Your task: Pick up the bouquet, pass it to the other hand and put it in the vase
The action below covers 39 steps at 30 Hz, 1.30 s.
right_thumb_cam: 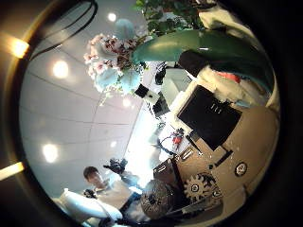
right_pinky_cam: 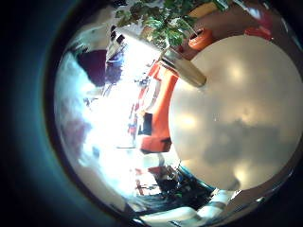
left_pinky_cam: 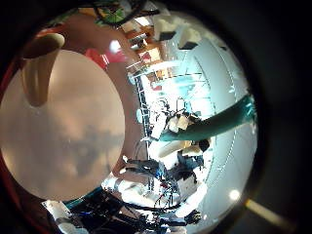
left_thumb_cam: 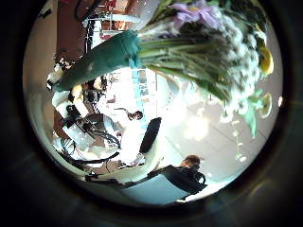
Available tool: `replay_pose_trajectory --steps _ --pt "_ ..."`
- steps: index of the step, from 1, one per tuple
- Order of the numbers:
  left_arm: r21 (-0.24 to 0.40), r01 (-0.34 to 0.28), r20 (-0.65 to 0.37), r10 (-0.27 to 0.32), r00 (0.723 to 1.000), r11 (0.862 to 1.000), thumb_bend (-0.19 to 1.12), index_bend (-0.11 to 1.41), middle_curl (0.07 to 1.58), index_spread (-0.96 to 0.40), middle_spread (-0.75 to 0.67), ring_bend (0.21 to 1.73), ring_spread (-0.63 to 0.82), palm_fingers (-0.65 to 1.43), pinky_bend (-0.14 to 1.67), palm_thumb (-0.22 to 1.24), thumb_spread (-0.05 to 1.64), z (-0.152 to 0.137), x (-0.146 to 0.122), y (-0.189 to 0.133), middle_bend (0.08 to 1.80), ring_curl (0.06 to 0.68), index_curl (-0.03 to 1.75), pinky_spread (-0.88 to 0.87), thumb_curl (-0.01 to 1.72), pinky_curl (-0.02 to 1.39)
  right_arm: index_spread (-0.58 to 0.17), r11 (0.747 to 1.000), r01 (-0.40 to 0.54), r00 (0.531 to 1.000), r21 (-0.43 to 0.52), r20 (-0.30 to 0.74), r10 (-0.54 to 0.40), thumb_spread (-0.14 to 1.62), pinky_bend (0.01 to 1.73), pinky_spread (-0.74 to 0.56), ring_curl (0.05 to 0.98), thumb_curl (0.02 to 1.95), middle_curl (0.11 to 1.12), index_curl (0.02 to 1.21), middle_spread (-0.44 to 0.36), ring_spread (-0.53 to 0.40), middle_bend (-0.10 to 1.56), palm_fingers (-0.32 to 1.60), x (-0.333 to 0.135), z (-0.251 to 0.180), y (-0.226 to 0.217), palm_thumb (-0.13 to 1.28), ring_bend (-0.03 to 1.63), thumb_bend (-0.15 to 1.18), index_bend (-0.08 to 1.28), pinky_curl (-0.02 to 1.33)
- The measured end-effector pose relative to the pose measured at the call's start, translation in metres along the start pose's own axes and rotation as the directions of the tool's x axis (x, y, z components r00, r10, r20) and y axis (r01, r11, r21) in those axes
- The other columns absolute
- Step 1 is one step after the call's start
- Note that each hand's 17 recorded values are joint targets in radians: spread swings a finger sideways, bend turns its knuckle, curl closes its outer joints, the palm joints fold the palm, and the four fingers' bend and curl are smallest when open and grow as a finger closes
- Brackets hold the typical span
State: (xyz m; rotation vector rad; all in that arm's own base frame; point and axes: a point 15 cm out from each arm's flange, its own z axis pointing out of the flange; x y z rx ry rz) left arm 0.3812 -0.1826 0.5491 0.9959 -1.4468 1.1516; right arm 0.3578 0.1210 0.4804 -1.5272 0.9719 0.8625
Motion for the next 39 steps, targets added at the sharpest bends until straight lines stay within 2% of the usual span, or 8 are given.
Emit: replay_pose_trajectory --steps 7,12,14,19,23,31,33,39 --pt "-0.046 0.010 -0.026 -0.011 1.000 0.999 -0.02 0.16 0.49 0.12 0.11 0.68 0.28 0.43 0.37 0.31 0.99 0.018 0.000 -0.001 0.51 0.213 0.29 0.25 0.34 0.37 -0.217 0.998 -0.001 1.000 -0.059 0.020 0.002 0.87 1.21 -0.17 0.671 1.42 0.74 0.88 -0.107 -0.179 1.39 1.14 0.000 0.026 0.000 1.09 1.46 0.07 1.16 0.96" --pt "-0.067 0.041 -0.052 -0.044 0.998 0.997 0.00 0.17 0.58 -0.01 -0.09 0.86 -0.09 0.91 0.66 0.42 1.00 0.025 -0.001 -0.001 0.69 0.256 0.29 -0.14 0.36 0.44 -0.216 0.998 -0.002 1.000 -0.060 -0.004 0.002 0.88 1.20 -0.17 0.671 1.44 0.73 0.87 -0.107 -0.179 1.39 1.14 0.007 0.039 -0.005 1.09 1.46 0.06 1.16 0.98" --pt "-0.068 0.037 -0.061 -0.041 0.997 0.997 0.09 0.25 0.64 -0.12 -0.20 1.05 -0.27 1.24 0.84 0.63 1.03 0.025 0.003 0.000 0.77 0.335 0.32 -0.29 0.41 0.52 -0.216 0.998 -0.006 1.000 -0.055 -0.022 0.005 0.88 1.20 -0.18 0.671 1.45 0.73 0.87 -0.107 -0.179 1.40 1.14 0.013 0.042 -0.008 1.09 1.46 0.06 1.16 0.99" --pt "-0.007 -0.009 -0.091 0.008 0.996 1.000 0.15 0.54 0.77 -0.32 -0.34 1.27 -0.39 1.26 1.10 0.83 1.05 0.018 0.021 -0.008 0.95 0.450 0.46 -0.43 0.50 0.66 -0.216 0.999 -0.042 0.997 -0.019 -0.070 0.041 0.88 1.19 -0.18 0.672 1.43 0.73 0.87 -0.108 -0.181 1.40 1.13 0.038 0.030 -0.017 1.03 1.46 0.01 1.16 1.00" --pt "0.105 -0.064 -0.053 0.070 0.996 0.992 0.15 0.75 0.84 -0.43 -0.41 1.38 -0.41 1.19 1.19 0.89 1.04 -0.006 0.028 -0.023 1.07 0.502 0.59 -0.47 0.55 0.73 -0.223 0.997 -0.067 0.992 0.027 -0.103 0.070 0.90 1.17 -0.21 0.657 1.33 0.72 0.86 -0.122 -0.188 1.35 1.09 0.055 0.018 -0.023 0.88 1.43 -0.06 1.12 0.98" --pt "0.249 -0.248 0.079 0.235 0.969 0.936 0.13 0.89 0.90 -0.55 -0.46 1.49 -0.40 1.09 1.26 0.94 1.04 -0.056 0.090 -0.043 1.16 0.548 0.75 -0.51 0.62 0.82 -0.290 0.992 -0.104 0.987 0.066 -0.114 0.111 0.98 1.11 -0.38 0.589 1.05 0.65 0.76 -0.153 -0.227 1.11 0.73 0.065 0.001 -0.024 0.77 1.32 -0.03 0.68 0.84" --pt "0.273 -0.278 0.116 0.255 0.960 0.921 0.12 0.90 0.91 -0.57 -0.46 1.51 -0.39 1.07 1.26 0.95 1.04 -0.070 0.100 -0.047 1.18 0.553 0.80 -0.52 0.64 0.85 -0.295 0.991 -0.108 0.986 0.073 -0.117 0.116 0.99 1.13 -0.40 0.590 0.99 0.62 0.72 -0.156 -0.230 1.01 0.48 0.065 -0.001 -0.025 0.76 1.34 -0.03 0.50 0.84" --pt "0.347 -0.373 0.244 0.301 0.922 0.861 0.09 0.87 0.93 -0.61 -0.47 1.53 -0.39 1.06 1.24 0.96 1.04 -0.119 0.133 -0.056 1.20 0.554 0.89 -0.54 0.68 0.90 -0.319 0.990 -0.123 0.985 0.075 -0.114 0.131 1.01 0.96 -0.17 0.510 0.83 0.53 0.60 -0.108 -0.163 0.77 0.10 0.065 -0.003 -0.026 0.71 1.17 -0.04 0.38 0.78"
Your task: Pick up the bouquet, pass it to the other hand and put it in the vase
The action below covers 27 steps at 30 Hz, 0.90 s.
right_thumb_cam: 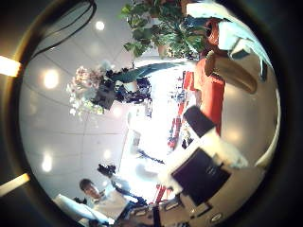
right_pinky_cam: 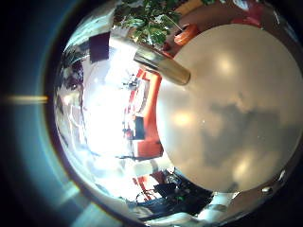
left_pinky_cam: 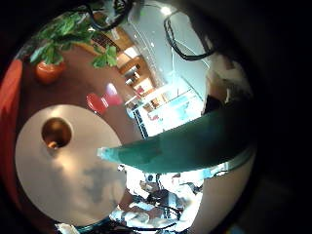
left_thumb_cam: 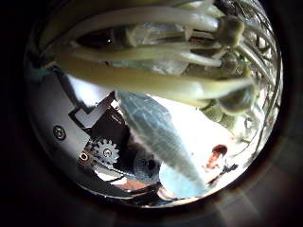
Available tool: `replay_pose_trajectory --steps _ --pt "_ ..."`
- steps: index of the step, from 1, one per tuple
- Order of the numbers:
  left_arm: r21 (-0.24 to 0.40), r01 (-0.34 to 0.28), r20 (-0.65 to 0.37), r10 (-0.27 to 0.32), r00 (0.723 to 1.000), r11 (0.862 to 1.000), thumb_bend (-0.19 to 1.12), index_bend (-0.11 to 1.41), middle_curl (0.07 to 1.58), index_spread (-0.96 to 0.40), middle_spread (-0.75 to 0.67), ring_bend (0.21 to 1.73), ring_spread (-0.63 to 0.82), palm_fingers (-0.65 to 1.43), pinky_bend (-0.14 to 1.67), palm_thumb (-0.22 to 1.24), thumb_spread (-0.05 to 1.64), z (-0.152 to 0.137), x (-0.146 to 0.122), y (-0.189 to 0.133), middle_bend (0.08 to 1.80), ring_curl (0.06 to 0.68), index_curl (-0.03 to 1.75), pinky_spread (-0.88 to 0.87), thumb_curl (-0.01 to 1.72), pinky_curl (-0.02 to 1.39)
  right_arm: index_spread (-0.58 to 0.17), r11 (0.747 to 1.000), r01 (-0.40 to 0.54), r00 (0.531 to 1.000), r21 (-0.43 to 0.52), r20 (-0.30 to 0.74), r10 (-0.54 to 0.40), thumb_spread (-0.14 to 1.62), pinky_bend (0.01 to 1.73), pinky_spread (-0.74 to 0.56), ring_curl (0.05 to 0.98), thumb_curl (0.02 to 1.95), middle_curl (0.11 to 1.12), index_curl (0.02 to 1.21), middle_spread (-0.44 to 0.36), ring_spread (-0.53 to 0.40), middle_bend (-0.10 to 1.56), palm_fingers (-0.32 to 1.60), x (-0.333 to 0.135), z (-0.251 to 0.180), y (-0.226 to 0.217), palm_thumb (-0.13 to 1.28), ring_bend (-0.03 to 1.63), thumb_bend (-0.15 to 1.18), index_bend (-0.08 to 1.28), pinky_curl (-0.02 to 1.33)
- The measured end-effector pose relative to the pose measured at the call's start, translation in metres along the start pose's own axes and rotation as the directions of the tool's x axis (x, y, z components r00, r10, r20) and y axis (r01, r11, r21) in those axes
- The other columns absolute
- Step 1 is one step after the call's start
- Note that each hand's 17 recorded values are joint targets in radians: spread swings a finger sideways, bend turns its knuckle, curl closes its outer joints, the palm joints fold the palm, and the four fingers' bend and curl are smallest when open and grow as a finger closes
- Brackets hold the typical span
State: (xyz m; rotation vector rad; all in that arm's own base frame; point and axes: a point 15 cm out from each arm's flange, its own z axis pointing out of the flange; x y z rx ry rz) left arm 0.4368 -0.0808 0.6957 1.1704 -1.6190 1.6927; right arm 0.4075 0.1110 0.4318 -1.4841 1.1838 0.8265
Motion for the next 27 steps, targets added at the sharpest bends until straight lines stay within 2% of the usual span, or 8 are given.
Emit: replay_pose_trajectory --steps 6,11,17,27 --pt "0.040 -0.003 0.089 -0.001 0.996 0.999 0.07 0.84 0.93 -0.64 -0.48 1.54 -0.39 1.06 1.23 0.97 1.05 -0.023 -0.020 -0.010 1.20 0.552 0.96 -0.56 0.71 0.94 -0.319 1.000 -0.011 1.000 0.003 -0.001 0.011 1.03 0.88 0.17 0.413 0.69 0.44 0.51 -0.038 0.013 0.59 -0.01 0.001 -0.001 -0.001 0.65 0.98 -0.04 0.30 0.70" --pt "0.049 0.019 0.120 -0.025 0.992 0.999 0.04 0.81 0.94 -0.66 -0.48 1.54 -0.39 1.06 1.21 0.98 1.05 -0.027 -0.043 -0.014 1.20 0.549 1.02 -0.57 0.73 0.97 -0.330 1.000 -0.014 1.000 0.009 -0.006 0.014 1.04 0.81 0.34 0.350 0.61 0.39 0.45 0.006 0.118 0.50 -0.01 0.003 -0.002 -0.003 0.63 0.86 -0.03 0.23 0.63" --pt "0.057 0.045 0.127 -0.052 0.991 0.997 0.02 0.77 0.94 -0.67 -0.48 1.53 -0.39 1.06 1.19 0.99 1.06 -0.027 -0.071 -0.021 1.20 0.545 1.08 -0.58 0.75 1.00 -0.331 1.000 -0.024 1.000 0.008 -0.003 0.024 1.04 0.74 0.43 0.303 0.55 0.36 0.41 0.026 0.162 0.43 0.04 0.006 -0.002 -0.004 0.63 0.79 -0.03 0.19 0.55" --pt "0.022 0.079 0.119 -0.081 0.990 0.997 0.00 0.72 0.94 -0.70 -0.49 1.52 -0.39 1.07 1.15 1.00 1.08 0.008 -0.097 -0.024 1.19 0.542 1.15 -0.60 0.78 1.04 -0.321 0.999 -0.041 0.999 0.005 0.003 0.041 1.04 0.69 0.48 0.267 0.50 0.34 0.36 0.034 0.189 0.36 0.09 0.013 0.000 -0.003 0.64 0.72 -0.02 0.17 0.48"
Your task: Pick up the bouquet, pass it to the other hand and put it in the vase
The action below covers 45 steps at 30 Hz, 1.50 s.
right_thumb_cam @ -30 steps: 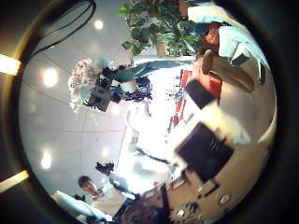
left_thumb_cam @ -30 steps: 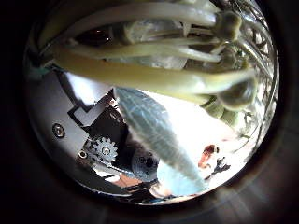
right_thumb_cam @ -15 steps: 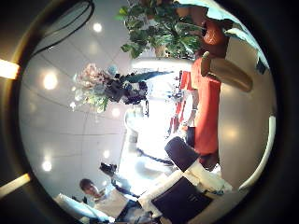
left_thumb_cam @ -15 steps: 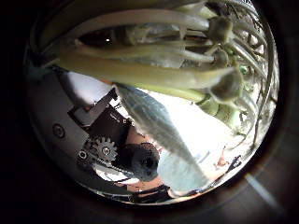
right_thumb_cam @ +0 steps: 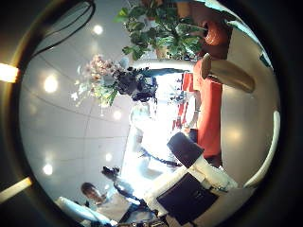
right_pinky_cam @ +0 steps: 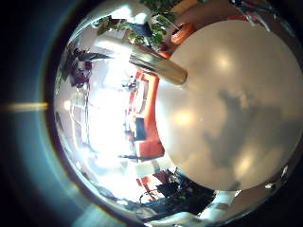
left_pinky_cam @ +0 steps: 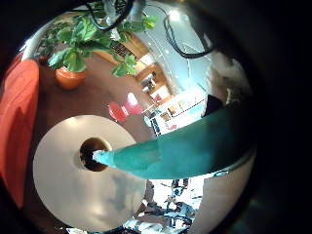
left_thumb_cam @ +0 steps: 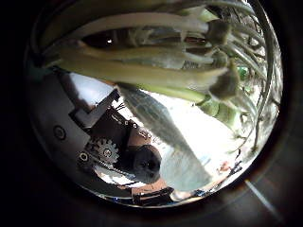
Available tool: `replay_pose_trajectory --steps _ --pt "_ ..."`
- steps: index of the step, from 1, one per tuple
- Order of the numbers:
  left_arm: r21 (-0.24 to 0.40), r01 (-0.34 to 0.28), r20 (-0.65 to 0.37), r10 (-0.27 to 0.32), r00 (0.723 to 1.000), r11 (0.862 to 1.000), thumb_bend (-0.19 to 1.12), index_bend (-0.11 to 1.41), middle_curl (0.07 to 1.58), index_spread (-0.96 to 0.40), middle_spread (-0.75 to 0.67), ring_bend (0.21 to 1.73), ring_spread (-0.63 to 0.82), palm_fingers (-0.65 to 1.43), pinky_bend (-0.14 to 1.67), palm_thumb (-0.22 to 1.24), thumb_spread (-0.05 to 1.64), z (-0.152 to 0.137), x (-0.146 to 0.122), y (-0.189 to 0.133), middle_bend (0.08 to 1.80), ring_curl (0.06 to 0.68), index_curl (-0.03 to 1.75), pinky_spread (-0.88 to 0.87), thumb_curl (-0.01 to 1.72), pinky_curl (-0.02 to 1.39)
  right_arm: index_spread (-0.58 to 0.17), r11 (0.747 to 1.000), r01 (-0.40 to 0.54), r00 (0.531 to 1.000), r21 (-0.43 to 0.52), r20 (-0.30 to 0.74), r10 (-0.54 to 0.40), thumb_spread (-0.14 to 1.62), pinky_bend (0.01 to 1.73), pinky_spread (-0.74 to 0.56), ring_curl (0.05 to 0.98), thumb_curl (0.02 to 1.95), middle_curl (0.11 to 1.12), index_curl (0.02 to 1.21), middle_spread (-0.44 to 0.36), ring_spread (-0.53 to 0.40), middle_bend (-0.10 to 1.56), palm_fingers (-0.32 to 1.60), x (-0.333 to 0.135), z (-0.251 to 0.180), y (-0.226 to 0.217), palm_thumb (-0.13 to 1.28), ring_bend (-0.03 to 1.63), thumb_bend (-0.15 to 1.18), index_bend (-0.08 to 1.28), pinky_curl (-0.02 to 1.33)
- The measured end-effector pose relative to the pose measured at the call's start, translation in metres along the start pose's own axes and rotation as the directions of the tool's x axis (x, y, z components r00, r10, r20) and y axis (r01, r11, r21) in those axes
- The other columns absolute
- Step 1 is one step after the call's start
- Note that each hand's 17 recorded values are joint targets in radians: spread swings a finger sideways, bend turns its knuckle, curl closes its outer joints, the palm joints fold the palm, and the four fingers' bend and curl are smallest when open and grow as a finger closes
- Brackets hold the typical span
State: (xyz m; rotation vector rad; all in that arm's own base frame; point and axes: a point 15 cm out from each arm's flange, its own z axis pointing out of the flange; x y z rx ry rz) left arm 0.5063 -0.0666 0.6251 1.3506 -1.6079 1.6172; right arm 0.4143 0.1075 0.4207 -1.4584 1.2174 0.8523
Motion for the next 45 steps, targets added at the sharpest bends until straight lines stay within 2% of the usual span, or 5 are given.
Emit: replay_pose_trajectory --steps 29,34,37,38,45 --pt "-0.038 0.105 -0.023 -0.106 0.994 0.994 -0.01 0.63 0.95 -0.75 -0.50 1.50 -0.39 1.08 1.10 0.99 1.09 0.029 -0.050 -0.006 1.16 0.538 1.26 -0.65 0.81 1.11 -0.305 1.000 -0.018 1.000 -0.005 0.010 0.018 1.04 0.64 0.48 0.227 0.45 0.34 0.30 0.036 0.196 0.29 0.16 0.011 0.002 0.000 0.65 0.66 -0.02 0.16 0.35" --pt "-0.067 0.103 -0.019 -0.104 0.994 0.992 -0.12 0.45 0.92 -0.72 -0.49 1.35 -0.43 0.78 1.02 0.69 1.01 0.034 -0.059 -0.001 1.10 0.502 1.24 -0.66 0.69 1.03 -0.303 1.000 -0.017 1.000 -0.003 0.009 0.018 1.04 0.64 0.48 0.224 0.45 0.35 0.29 0.032 0.197 0.28 0.17 0.010 0.001 0.000 0.65 0.65 -0.02 0.16 0.34" --pt "-0.143 0.108 -0.025 -0.112 0.993 0.984 -0.13 0.31 0.87 -0.58 -0.29 1.13 -0.19 -0.20 0.65 0.41 0.98 0.046 -0.064 0.017 0.81 0.498 1.17 -0.43 0.59 1.00 -0.304 1.000 -0.015 1.000 -0.004 0.009 0.016 1.04 0.63 0.48 0.224 0.45 0.35 0.29 0.013 0.198 0.27 0.18 0.010 0.001 0.000 0.65 0.66 -0.02 0.16 0.33" --pt "-0.167 0.114 -0.033 -0.121 0.992 0.979 -0.13 0.15 0.75 -0.45 -0.08 1.03 0.03 -0.42 0.51 0.27 0.96 0.049 -0.066 0.021 0.58 0.393 1.09 -0.22 0.53 0.93 -0.304 1.000 -0.014 1.000 -0.003 0.009 0.014 1.04 0.63 0.48 0.223 0.45 0.35 0.29 0.010 0.198 0.27 0.18 0.010 0.001 0.000 0.65 0.65 -0.02 0.16 0.33" --pt "-0.236 0.201 -0.015 -0.211 0.977 0.951 -0.06 0.02 0.48 -0.06 0.45 0.72 0.49 -0.35 0.22 -0.01 0.85 0.033 -0.104 0.035 0.25 0.214 0.75 0.43 0.41 0.65 -0.292 1.000 -0.013 1.000 -0.005 0.008 0.013 1.04 0.62 0.48 0.220 0.45 0.35 0.30 -0.007 0.191 0.26 0.21 0.010 0.001 0.001 0.65 0.65 -0.02 0.17 0.30"
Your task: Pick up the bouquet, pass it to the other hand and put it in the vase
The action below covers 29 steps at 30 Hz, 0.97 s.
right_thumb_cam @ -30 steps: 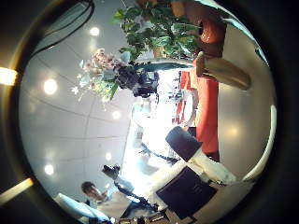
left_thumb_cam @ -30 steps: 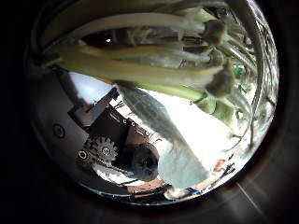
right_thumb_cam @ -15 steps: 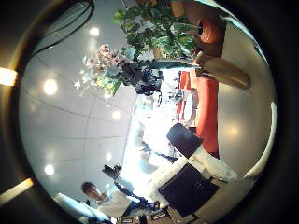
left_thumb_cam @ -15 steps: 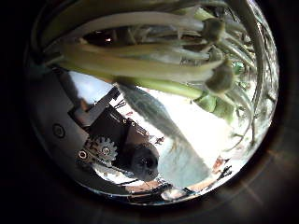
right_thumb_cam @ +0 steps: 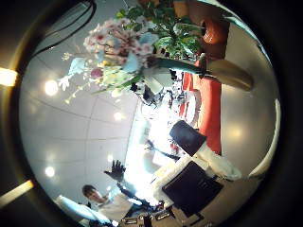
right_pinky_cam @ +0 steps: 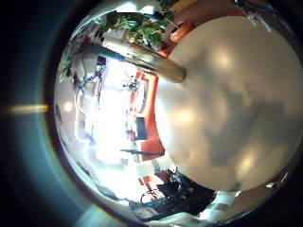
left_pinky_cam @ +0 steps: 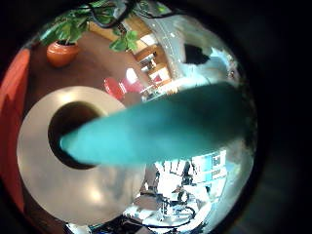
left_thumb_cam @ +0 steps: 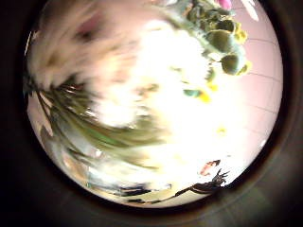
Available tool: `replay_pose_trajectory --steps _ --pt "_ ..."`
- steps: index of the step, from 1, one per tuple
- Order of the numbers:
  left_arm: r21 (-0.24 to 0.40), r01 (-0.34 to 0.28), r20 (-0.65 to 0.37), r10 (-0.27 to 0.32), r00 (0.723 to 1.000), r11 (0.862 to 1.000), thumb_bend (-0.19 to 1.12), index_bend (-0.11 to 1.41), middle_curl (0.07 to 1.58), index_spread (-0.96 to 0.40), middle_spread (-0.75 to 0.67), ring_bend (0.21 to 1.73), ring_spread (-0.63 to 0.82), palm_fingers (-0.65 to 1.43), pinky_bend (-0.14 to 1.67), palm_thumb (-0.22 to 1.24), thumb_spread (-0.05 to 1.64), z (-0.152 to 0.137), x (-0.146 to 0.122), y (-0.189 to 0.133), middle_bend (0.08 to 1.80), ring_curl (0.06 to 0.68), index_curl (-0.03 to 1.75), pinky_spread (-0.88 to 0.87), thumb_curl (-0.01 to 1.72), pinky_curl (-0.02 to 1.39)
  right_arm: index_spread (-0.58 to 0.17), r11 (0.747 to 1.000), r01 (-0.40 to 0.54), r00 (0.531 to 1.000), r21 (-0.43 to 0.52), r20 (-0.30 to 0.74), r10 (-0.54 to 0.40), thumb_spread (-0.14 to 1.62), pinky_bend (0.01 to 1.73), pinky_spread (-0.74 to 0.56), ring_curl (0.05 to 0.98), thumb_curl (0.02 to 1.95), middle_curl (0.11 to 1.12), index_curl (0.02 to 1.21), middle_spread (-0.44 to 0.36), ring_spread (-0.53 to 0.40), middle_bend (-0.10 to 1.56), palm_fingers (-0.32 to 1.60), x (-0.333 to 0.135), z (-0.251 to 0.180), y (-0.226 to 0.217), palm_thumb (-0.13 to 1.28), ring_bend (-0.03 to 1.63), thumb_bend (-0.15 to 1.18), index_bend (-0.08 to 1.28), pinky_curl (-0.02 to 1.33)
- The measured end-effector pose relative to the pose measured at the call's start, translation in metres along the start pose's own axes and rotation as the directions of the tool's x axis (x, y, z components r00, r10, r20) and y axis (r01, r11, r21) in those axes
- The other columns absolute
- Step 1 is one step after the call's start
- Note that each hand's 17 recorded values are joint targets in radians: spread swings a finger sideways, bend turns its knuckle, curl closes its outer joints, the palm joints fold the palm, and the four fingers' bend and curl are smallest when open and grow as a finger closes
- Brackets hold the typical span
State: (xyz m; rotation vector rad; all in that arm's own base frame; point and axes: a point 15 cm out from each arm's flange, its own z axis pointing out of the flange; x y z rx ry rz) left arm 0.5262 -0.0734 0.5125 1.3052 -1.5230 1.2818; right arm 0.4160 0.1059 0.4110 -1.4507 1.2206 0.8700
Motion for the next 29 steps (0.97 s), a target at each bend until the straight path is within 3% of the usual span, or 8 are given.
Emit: replay_pose_trajectory --steps 5,10,17,29 --pt "0.032 0.037 0.080 -0.040 0.996 0.999 -0.05 0.03 0.40 0.05 0.57 0.63 0.62 -0.28 0.18 -0.02 0.81 -0.032 -0.019 0.006 0.17 0.177 0.54 0.60 0.37 0.54 -0.282 1.000 0.004 1.000 -0.007 0.003 -0.004 1.05 0.62 0.48 0.217 0.45 0.35 0.30 -0.004 0.191 0.25 0.23 -0.002 0.000 0.002 0.66 0.65 -0.02 0.17 0.29" --pt "0.072 0.046 0.130 -0.055 0.990 0.996 -0.05 0.06 0.35 0.09 0.61 0.58 0.67 -0.24 0.17 -0.02 0.80 -0.058 -0.021 0.016 0.16 0.163 0.39 0.65 0.35 0.46 -0.273 1.000 0.006 1.000 -0.009 0.005 -0.006 1.04 0.60 0.48 0.212 0.45 0.35 0.31 -0.003 0.191 0.25 0.25 -0.002 0.001 0.002 0.66 0.64 -0.02 0.18 0.28" --pt "0.118 0.059 0.140 -0.076 0.987 0.991 -0.05 0.10 0.29 0.10 0.62 0.53 0.70 -0.19 0.18 -0.02 0.80 -0.071 -0.011 0.040 0.16 0.155 0.28 0.67 0.34 0.39 -0.264 1.000 0.002 0.999 -0.015 -0.050 -0.003 1.04 0.58 0.48 0.205 0.45 0.34 0.32 -0.050 0.183 0.23 0.28 0.016 -0.015 0.009 0.66 0.63 -0.02 0.18 0.26" --pt "0.193 0.132 0.207 -0.171 0.963 0.972 -0.04 0.13 0.24 0.11 0.61 0.48 0.69 -0.13 0.19 -0.01 0.82 -0.077 -0.026 0.098 0.17 0.158 0.21 0.65 0.32 0.33 -0.258 0.994 0.002 0.977 -0.107 -0.214 -0.025 1.04 0.56 0.48 0.198 0.47 0.35 0.32 -0.034 0.182 0.23 0.30 0.038 -0.050 0.031 0.70 0.61 -0.02 0.17 0.24"
